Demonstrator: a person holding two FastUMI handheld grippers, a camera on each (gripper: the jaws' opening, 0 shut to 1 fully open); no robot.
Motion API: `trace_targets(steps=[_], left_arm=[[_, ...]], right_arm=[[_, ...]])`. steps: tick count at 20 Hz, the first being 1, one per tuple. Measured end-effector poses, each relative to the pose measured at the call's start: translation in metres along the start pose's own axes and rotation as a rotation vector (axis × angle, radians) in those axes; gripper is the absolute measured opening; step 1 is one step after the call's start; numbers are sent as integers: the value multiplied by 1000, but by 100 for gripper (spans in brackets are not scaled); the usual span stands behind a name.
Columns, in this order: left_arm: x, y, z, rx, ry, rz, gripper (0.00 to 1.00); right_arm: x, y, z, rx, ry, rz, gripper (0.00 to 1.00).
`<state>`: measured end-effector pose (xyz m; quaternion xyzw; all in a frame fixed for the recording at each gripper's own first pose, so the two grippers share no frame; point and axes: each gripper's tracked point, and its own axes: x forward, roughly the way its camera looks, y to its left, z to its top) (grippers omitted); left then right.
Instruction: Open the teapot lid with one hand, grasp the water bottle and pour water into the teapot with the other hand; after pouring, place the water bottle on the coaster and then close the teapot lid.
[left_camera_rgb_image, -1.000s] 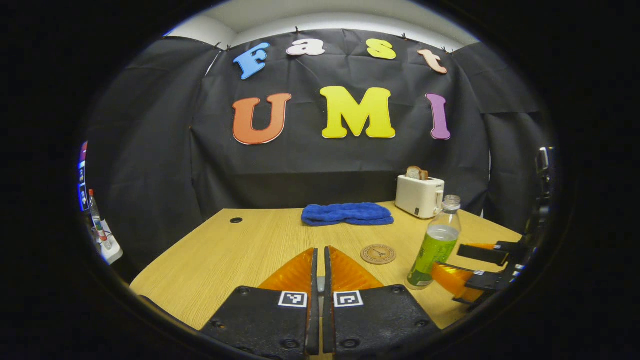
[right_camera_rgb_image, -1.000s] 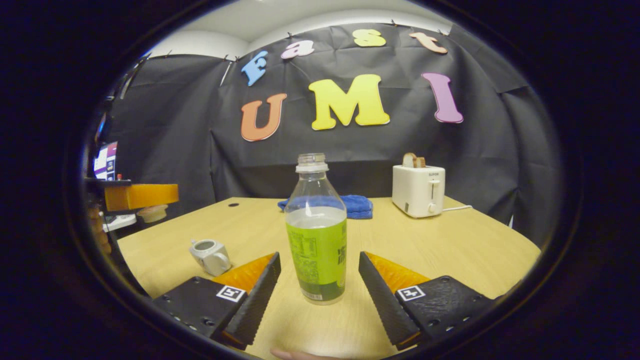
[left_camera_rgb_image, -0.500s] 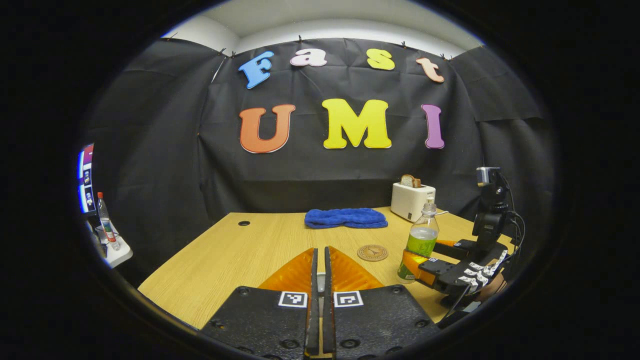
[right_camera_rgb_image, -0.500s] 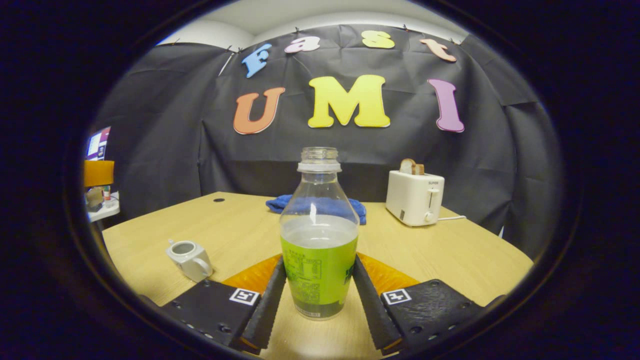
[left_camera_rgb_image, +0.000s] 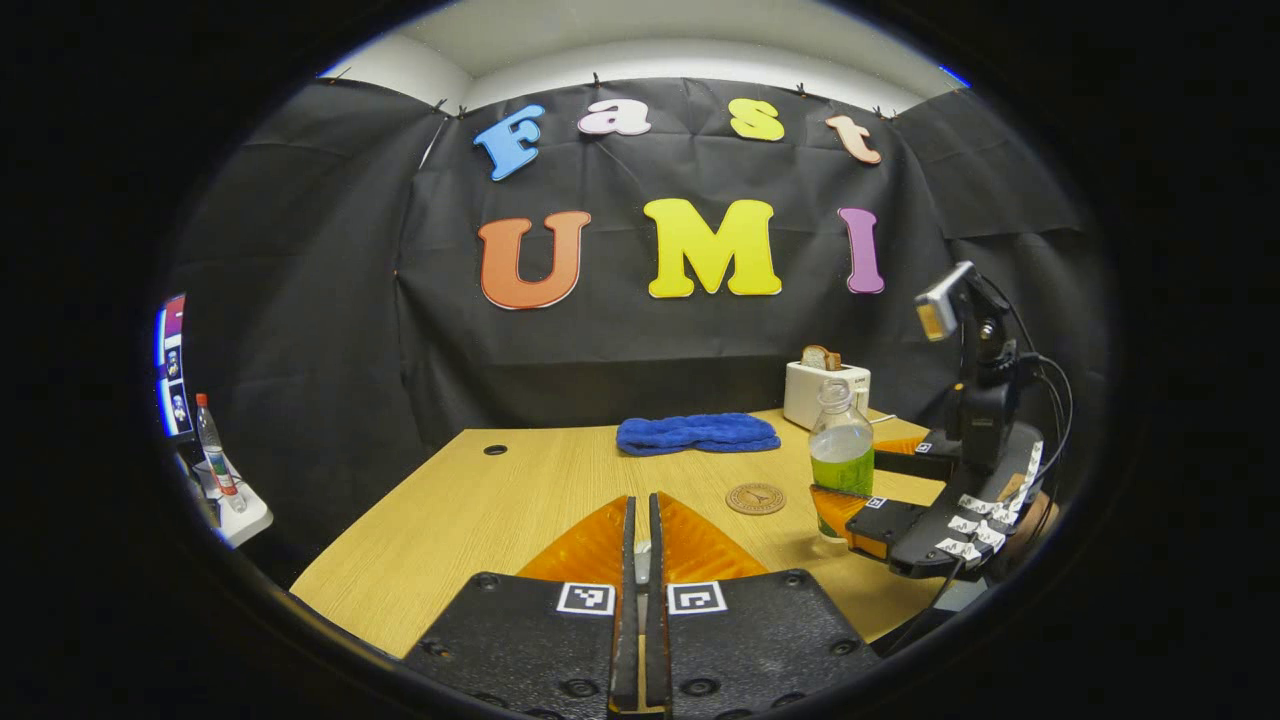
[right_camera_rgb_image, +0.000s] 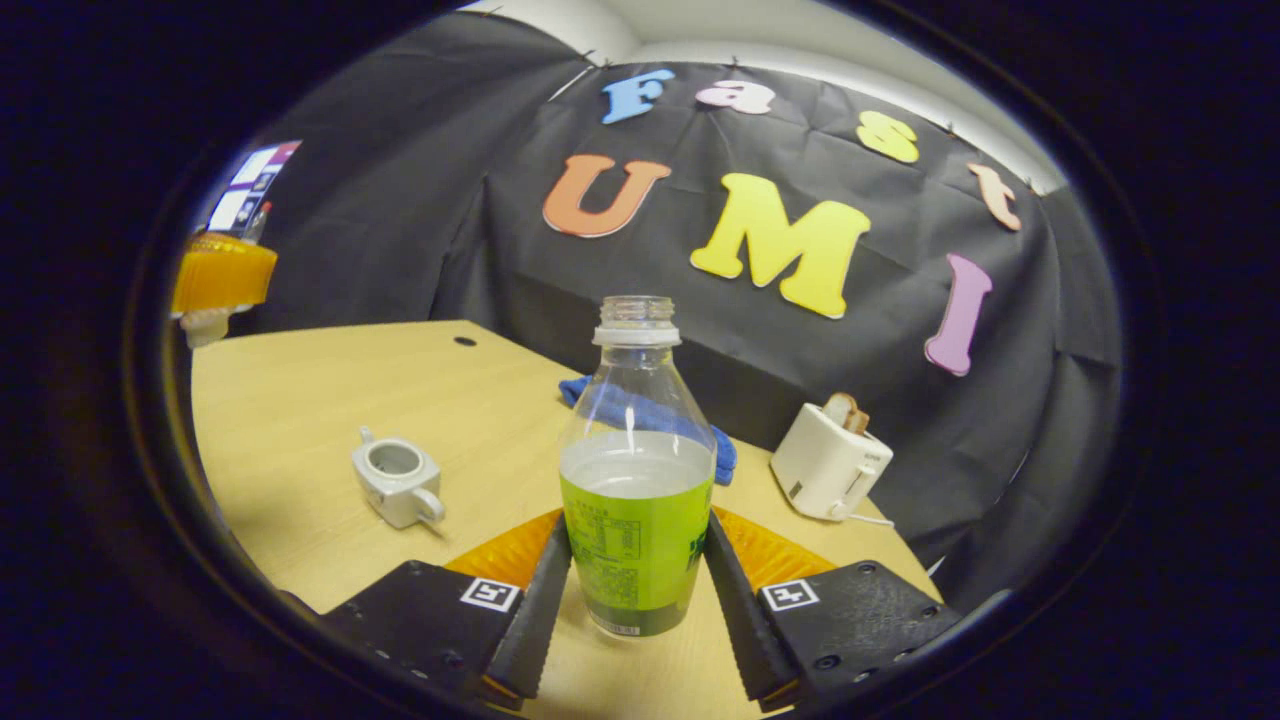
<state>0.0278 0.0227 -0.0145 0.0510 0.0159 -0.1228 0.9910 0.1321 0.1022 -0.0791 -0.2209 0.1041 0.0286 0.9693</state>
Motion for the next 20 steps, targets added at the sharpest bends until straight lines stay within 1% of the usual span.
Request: trace_targets(steps=[4,7,10,12,14,20], left_arm=[[1,5,-1,-5,-3,-13,5],[-1,12,1,-21,-13,-20,5],[-3,22,-1,-47,-7,-12,5],[-4,26,1,-52,-14,-11,5],[-6,31,4,-52,-21,-9,5],[-8,43,2,-76,-22,-8,5]], right_arm=[[11,1,5,-180,22,-52,72],[17,2,14,-354,-1,-111,73],[25,12,15,-478,-5,-122,73],[30,15,14,-568,-2,-143,74],[35,21,12,-658,-3,-153,73],[47,30,19,-971,-70,-221,74]])
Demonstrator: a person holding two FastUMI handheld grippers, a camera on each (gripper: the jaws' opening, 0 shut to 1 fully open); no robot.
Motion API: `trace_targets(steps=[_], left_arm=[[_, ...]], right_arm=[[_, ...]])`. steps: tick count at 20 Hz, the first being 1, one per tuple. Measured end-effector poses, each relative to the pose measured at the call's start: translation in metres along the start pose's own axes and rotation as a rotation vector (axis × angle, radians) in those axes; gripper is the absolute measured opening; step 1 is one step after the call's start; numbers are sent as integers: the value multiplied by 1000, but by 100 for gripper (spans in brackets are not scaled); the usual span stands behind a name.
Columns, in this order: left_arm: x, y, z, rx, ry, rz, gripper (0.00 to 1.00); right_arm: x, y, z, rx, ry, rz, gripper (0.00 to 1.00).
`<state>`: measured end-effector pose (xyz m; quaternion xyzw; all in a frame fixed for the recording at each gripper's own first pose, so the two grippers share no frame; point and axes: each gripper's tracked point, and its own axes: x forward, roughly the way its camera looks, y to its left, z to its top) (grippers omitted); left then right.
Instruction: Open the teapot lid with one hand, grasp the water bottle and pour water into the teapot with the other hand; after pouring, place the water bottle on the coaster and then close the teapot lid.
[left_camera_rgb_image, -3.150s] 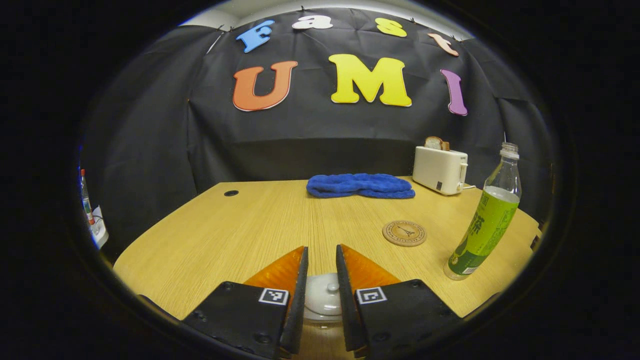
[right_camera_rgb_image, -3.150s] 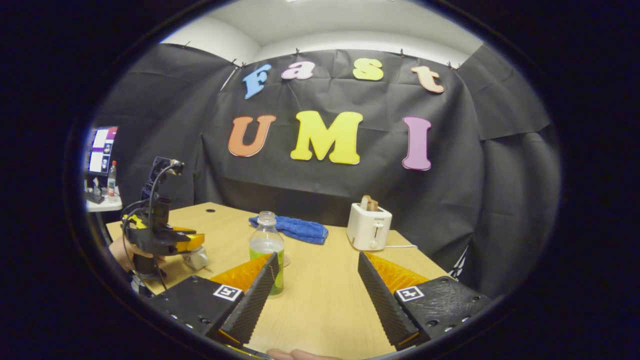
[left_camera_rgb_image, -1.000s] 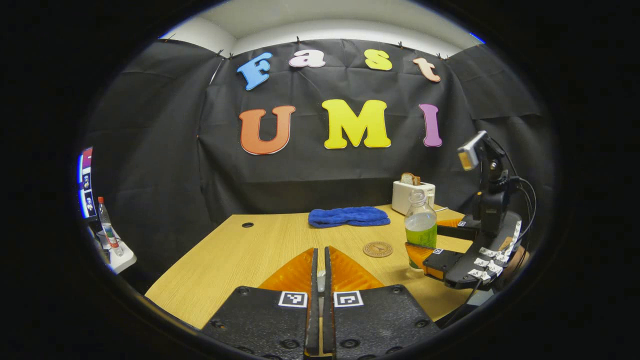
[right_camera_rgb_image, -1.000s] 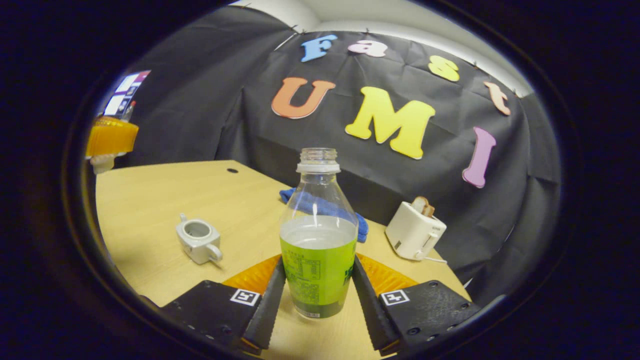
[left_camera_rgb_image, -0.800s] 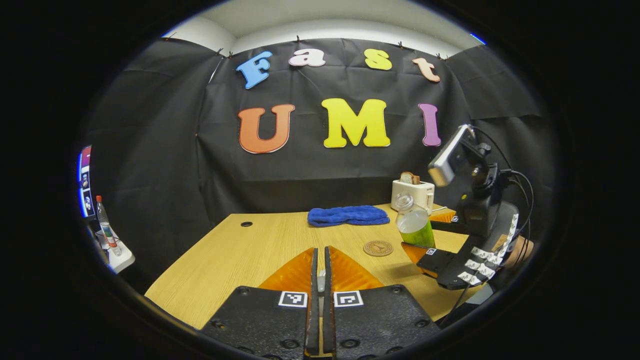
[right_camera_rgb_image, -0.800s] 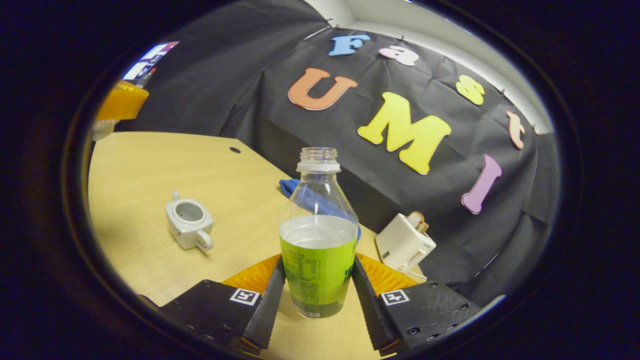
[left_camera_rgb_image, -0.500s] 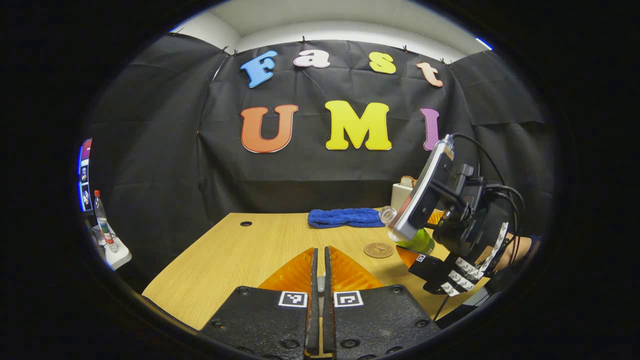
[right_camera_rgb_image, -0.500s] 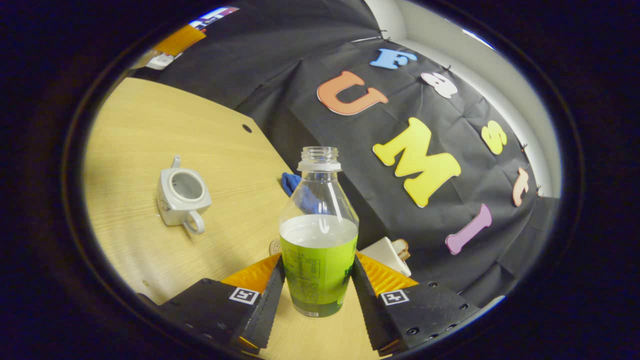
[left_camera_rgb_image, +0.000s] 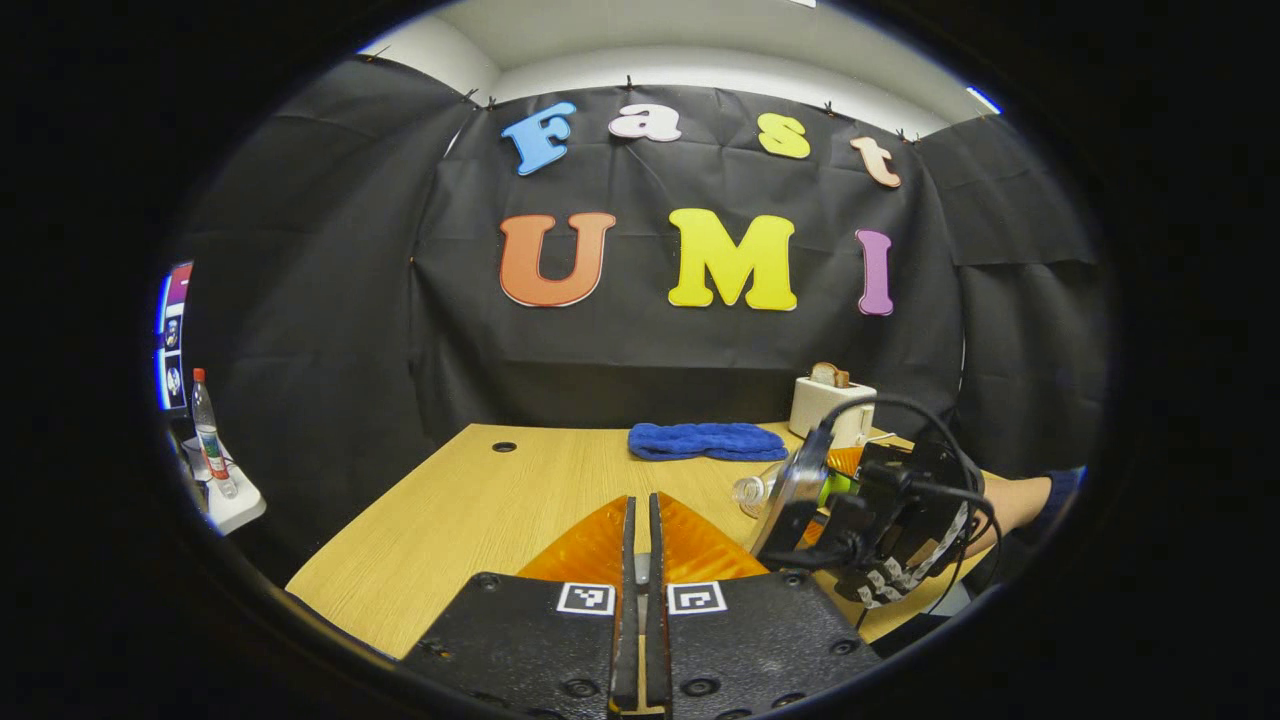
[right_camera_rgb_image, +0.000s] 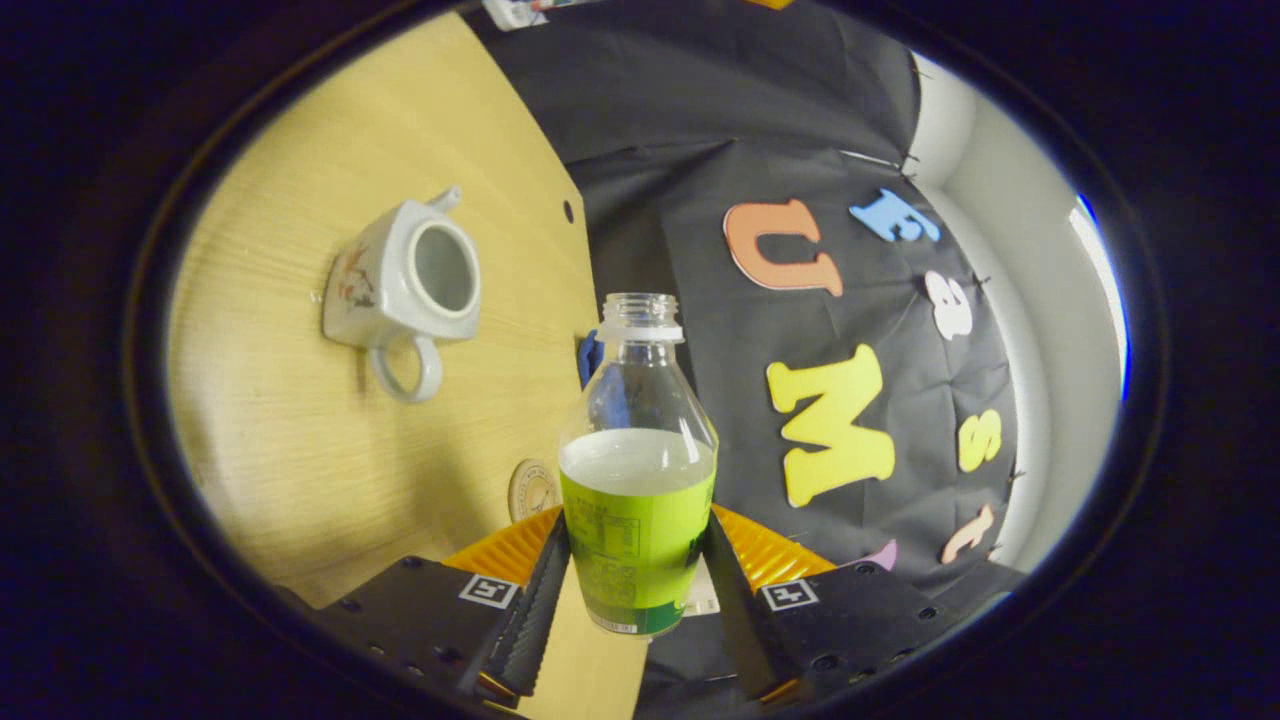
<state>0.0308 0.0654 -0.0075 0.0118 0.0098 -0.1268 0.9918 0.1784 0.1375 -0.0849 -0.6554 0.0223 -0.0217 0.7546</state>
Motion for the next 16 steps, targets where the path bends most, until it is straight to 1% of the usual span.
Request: trace_targets(steps=[2,4,7,8,9,15,16], left_arm=[[-2,3,-3,3,12,10,5],[-5,5,-3,21,18,21,5],[-9,4,0,42,11,20,5],[-9,3,0,48,12,21,5],[-10,3,1,54,10,23,5],[-11,4,1,47,12,14,5],[-11,3,0,43,15,9,5]], right_arm=[[1,0,-1,-106,-7,-31,74],[1,4,1,-165,-24,-37,73],[-3,3,15,-278,-69,-75,74],[-4,2,20,-315,-79,-83,72],[-4,2,23,-349,-87,-92,75],[-9,2,37,-560,-101,-155,75],[-11,4,39,-586,-108,-170,73]])
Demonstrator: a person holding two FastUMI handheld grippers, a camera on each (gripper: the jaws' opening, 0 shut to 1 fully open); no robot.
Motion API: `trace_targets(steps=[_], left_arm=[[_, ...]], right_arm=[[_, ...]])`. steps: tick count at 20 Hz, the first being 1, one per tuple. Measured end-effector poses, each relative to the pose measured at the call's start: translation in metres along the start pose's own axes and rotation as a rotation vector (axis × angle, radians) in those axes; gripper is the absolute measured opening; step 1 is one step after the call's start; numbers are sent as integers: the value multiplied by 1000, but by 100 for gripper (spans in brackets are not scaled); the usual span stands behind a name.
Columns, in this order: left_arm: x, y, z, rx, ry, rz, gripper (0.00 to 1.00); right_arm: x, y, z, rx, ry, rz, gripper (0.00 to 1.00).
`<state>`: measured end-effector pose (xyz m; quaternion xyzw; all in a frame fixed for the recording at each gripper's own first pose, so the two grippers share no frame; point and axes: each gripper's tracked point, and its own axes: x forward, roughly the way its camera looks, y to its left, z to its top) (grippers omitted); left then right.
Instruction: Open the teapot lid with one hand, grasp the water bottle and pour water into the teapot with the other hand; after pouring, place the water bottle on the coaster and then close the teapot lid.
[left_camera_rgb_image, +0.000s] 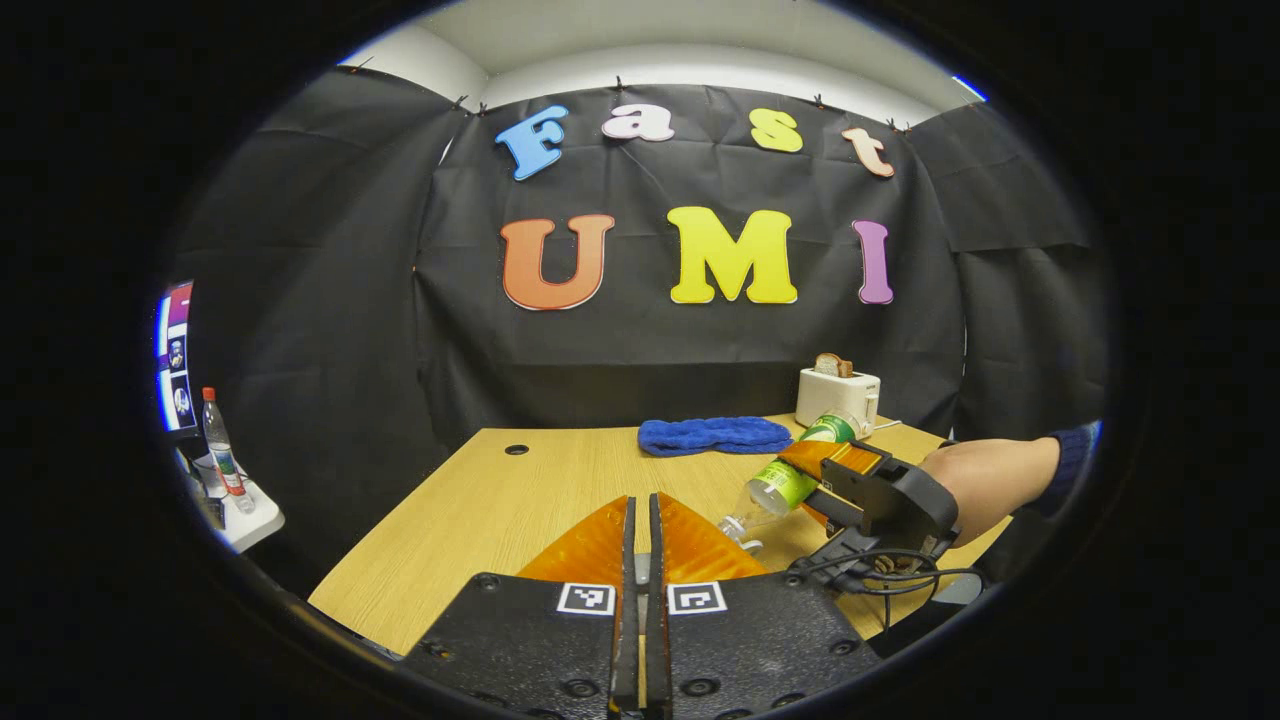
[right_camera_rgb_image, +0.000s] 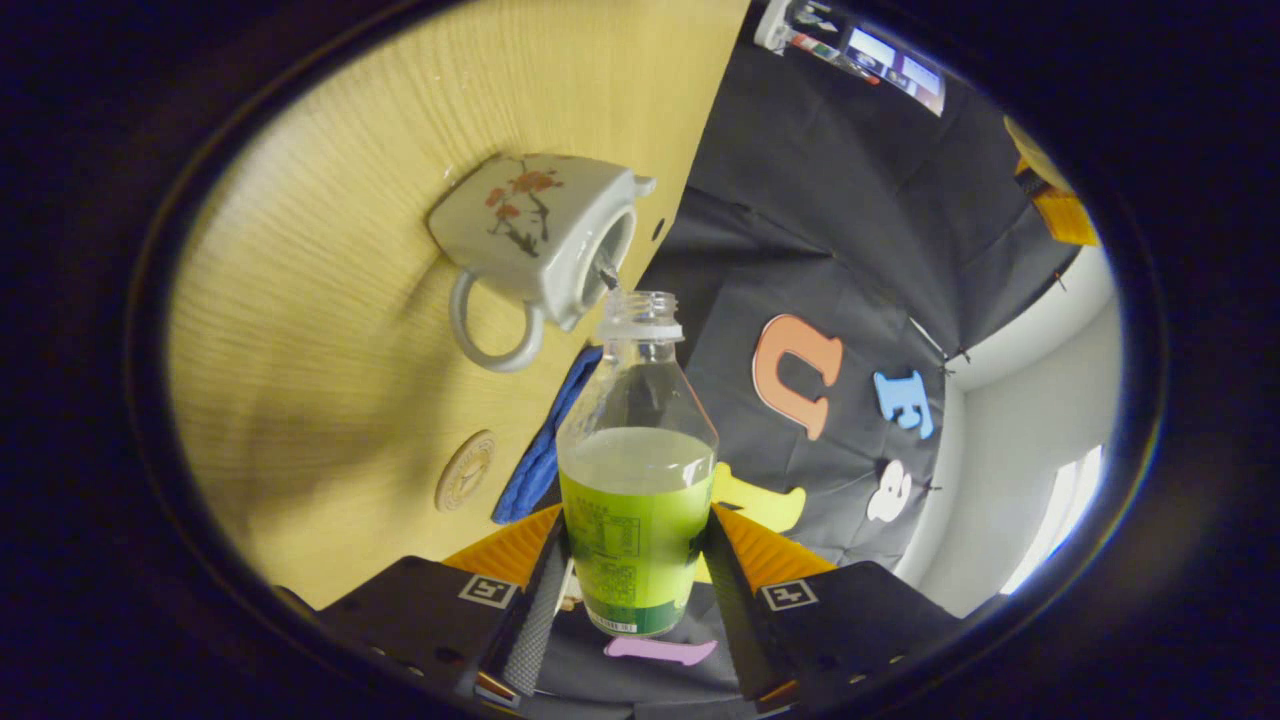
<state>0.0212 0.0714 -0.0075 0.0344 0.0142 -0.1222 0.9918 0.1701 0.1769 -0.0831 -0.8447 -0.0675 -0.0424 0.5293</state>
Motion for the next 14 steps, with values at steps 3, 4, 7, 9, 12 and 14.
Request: trace_targets(steps=[3,4,7,9,12,14], left_arm=[[1,0,-2,-7,5,-7,5],[1,0,-3,-8,6,-10,5],[-1,3,-3,-15,14,-7,5],[-2,7,-2,-17,11,1,5],[-4,4,-2,-17,11,-8,5],[-4,4,-2,-15,12,-8,5]], right_arm=[[-4,1,1,-59,4,-28,72],[-6,-1,0,-76,1,-39,74],[-11,-1,0,-123,4,-64,72],[-14,-3,3,-151,-3,-86,72],[-22,-4,4,-182,-8,-111,72],[-25,-10,7,-205,-8,-132,72]])
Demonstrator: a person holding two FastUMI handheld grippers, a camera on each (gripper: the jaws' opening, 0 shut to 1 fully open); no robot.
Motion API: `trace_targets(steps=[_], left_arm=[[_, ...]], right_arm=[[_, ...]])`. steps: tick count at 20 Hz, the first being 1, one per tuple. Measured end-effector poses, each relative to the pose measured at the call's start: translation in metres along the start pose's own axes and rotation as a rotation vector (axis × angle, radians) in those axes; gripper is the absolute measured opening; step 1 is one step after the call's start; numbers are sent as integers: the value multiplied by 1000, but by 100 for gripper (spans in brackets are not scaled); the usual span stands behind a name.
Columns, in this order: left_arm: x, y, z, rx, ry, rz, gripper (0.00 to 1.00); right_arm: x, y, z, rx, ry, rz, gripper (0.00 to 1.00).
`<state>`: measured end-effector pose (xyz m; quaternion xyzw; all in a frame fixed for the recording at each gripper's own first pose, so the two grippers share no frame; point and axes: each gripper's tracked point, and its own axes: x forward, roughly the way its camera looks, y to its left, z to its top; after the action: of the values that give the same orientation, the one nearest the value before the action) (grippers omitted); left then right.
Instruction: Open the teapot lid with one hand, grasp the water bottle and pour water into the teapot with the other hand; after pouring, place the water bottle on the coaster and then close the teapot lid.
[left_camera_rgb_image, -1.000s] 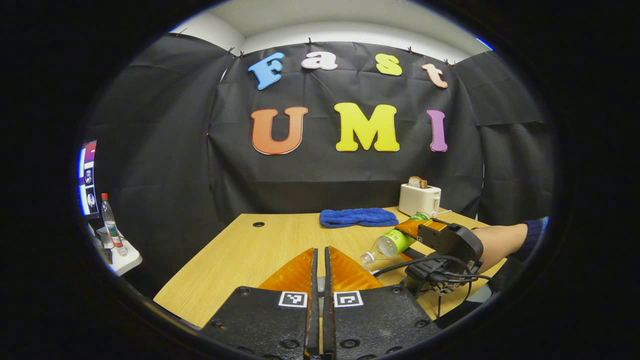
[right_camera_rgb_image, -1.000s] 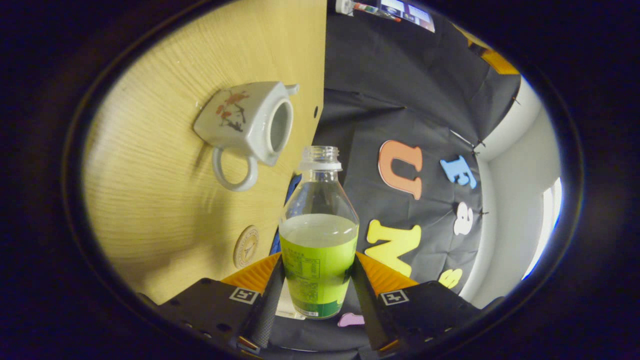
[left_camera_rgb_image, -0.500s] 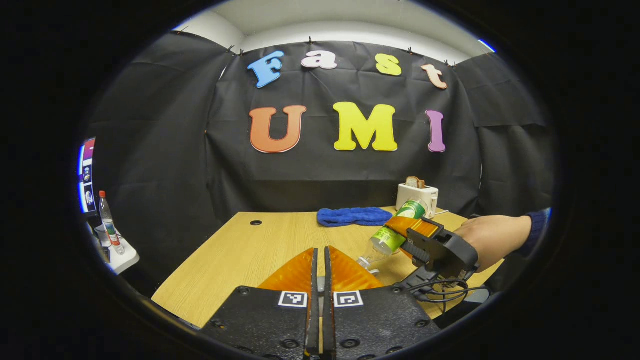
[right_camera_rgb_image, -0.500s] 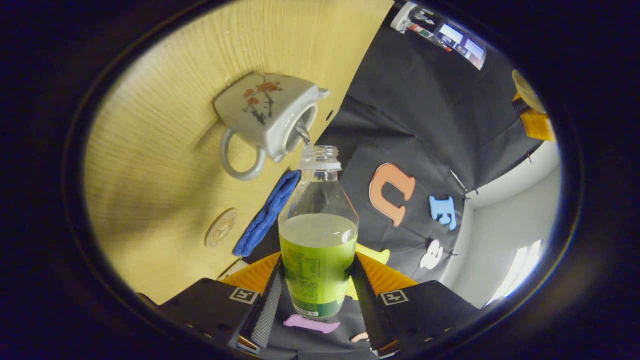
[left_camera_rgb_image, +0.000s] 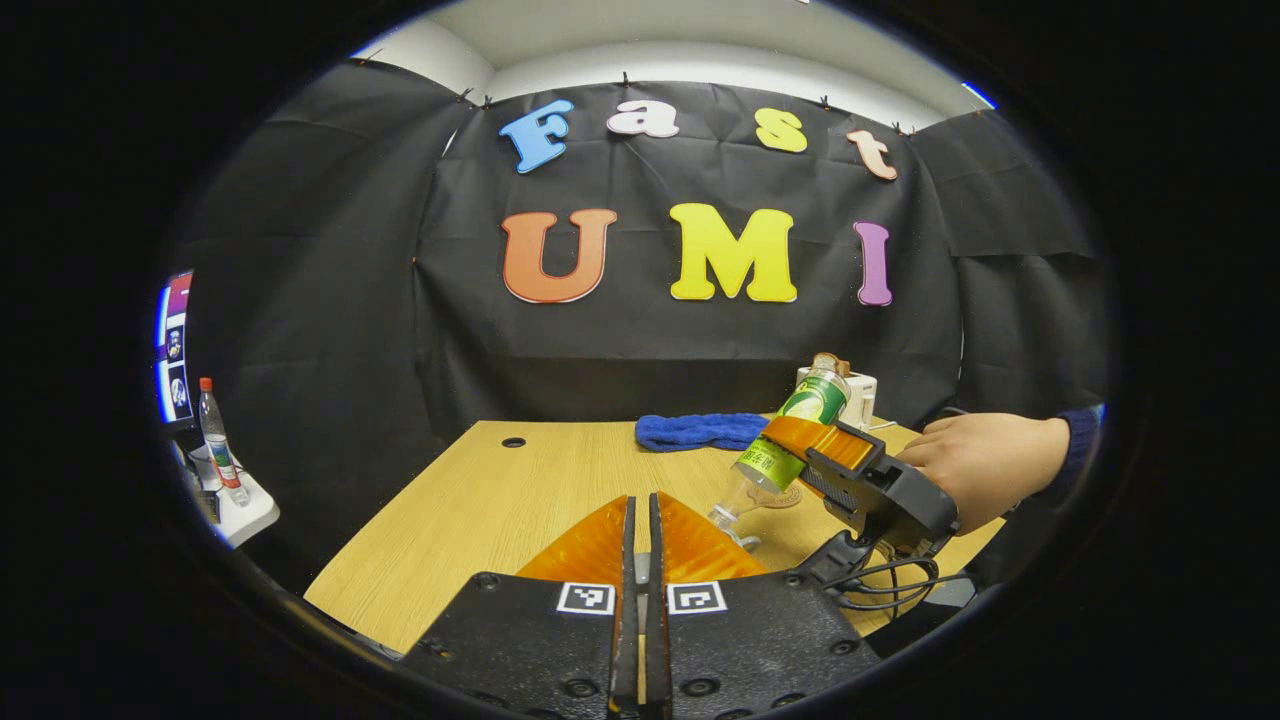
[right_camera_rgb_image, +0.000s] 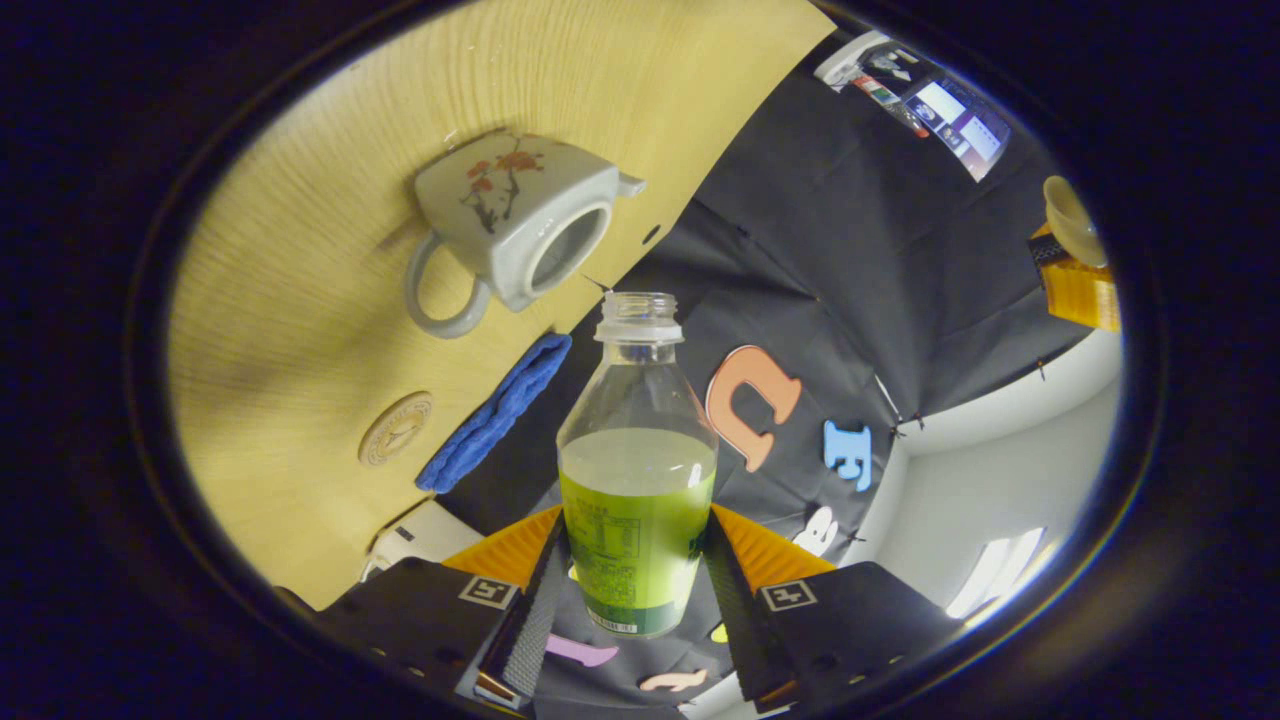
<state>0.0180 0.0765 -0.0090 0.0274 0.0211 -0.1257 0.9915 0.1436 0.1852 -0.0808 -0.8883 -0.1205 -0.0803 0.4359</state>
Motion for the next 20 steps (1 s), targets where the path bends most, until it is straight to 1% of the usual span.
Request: trace_targets(steps=[2,3,4,6,10,12,13,14,15,16,17,19,20], left_arm=[[-1,-1,-1,2,2,-1,5],[-1,0,-2,9,6,4,5],[0,1,-4,18,15,13,5],[0,2,-4,28,17,23,5],[-2,0,-1,22,9,19,6],[-3,2,0,19,6,24,5],[-3,3,1,17,3,27,5],[-3,4,1,17,2,30,5],[-2,5,1,16,0,36,5],[-2,7,1,13,0,40,5],[-1,9,-1,8,3,47,5],[1,16,-3,-2,14,69,5],[1,18,-5,-7,18,73,5]], right_arm=[[6,-8,-4,-30,0,-22,72],[7,-9,-5,-35,-1,-23,75],[9,-11,-5,-40,-5,-25,72],[11,-13,-6,-48,-7,-32,72],[12,-20,-8,-74,-1,-55,72],[13,-21,-5,-67,-11,-68,72],[13,-19,-4,-49,-14,-68,72],[13,-16,-5,-25,-13,-60,75],[12,-12,-6,-7,-7,-54,72],[11,-9,-6,21,-5,-39,73],[11,-3,-4,63,-9,-23,75],[8,16,-3,172,-4,41,75],[8,22,-2,227,2,58,73]])
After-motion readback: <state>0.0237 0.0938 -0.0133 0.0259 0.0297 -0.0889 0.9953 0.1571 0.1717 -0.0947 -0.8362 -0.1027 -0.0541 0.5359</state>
